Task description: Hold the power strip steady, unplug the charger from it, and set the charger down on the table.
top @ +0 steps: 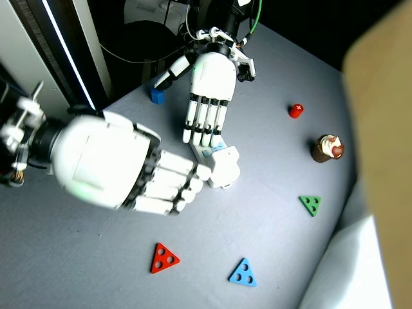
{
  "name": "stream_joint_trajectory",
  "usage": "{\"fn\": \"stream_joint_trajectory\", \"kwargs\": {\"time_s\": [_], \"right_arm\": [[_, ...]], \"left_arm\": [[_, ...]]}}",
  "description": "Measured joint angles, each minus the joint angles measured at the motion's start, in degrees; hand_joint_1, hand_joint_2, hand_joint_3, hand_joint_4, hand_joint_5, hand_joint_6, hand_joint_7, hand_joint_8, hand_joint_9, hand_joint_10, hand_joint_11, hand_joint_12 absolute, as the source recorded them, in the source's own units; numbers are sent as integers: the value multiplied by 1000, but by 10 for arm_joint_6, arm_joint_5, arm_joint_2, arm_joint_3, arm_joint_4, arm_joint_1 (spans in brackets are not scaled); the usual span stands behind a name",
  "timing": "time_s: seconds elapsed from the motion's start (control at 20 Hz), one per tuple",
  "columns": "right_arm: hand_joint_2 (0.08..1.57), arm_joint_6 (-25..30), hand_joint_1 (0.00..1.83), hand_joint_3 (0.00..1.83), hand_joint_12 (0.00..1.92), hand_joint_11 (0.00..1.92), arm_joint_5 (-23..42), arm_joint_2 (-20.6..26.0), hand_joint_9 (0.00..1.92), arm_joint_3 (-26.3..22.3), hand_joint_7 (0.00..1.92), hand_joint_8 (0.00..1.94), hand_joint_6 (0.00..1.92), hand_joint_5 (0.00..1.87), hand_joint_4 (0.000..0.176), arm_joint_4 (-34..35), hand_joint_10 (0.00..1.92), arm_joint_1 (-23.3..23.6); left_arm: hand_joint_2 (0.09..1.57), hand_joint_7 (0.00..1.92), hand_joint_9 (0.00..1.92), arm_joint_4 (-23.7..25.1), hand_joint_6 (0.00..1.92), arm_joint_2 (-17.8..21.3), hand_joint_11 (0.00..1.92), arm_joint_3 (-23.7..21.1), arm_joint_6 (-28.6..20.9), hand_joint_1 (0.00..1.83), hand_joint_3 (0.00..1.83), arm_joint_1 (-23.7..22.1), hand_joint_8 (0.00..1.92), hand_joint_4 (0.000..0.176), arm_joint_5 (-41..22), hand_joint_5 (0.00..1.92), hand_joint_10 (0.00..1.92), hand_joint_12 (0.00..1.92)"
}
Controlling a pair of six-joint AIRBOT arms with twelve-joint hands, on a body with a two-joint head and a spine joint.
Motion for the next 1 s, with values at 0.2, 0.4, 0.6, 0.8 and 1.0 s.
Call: {"fn": "stream_joint_trajectory", "kwargs": {"time_s": [0.2, 0.4, 0.6, 0.8, 1.0], "right_arm": [[1090, 5, 1044, 0, 569, 306, 1, -42, 477, 11, 441, 10, 8, 362, 0, 23, 11, 0], [1104, 4, 1031, 0, 532, 325, 8, -78, 457, 40, 417, 0, 0, 326, 0, 42, 2, 0], [1084, 2, 1049, 0, 540, 327, 22, -118, 478, 71, 448, 10, 14, 367, 0, 60, 7, 14], [1103, -7, 1001, 3, 546, 314, 26, -149, 459, 97, 436, 2, 7, 371, 0, 101, 3, 16], [1111, -8, 1026, 6, 555, 309, 41, -179, 453, 111, 410, 0, 1, 361, 0, 122, 1, 16]], "left_arm": [[916, 98, 103, 3, 5, 0, 117, -2, 0, 0, 0, 7, 5, 0, -3, 74, 5, 61], [913, 104, 109, 4, 5, 1, 125, -3, 0, 0, 0, 7, 5, 0, -3, 80, 4, 61], [918, 93, 100, 4, 1, 1, 117, -4, -1, 0, 2, 7, 3, 0, -2, 66, 5, 54], [913, 87, 91, 3, 2, 1, 104, -5, -1, 0, 0, 8, 2, 0, -1, 61, 3, 46], [918, 93, 93, 3, 6, 4, 114, -5, 0, 0, 1, 13, 7, 0, -4, 71, 11, 48]]}}
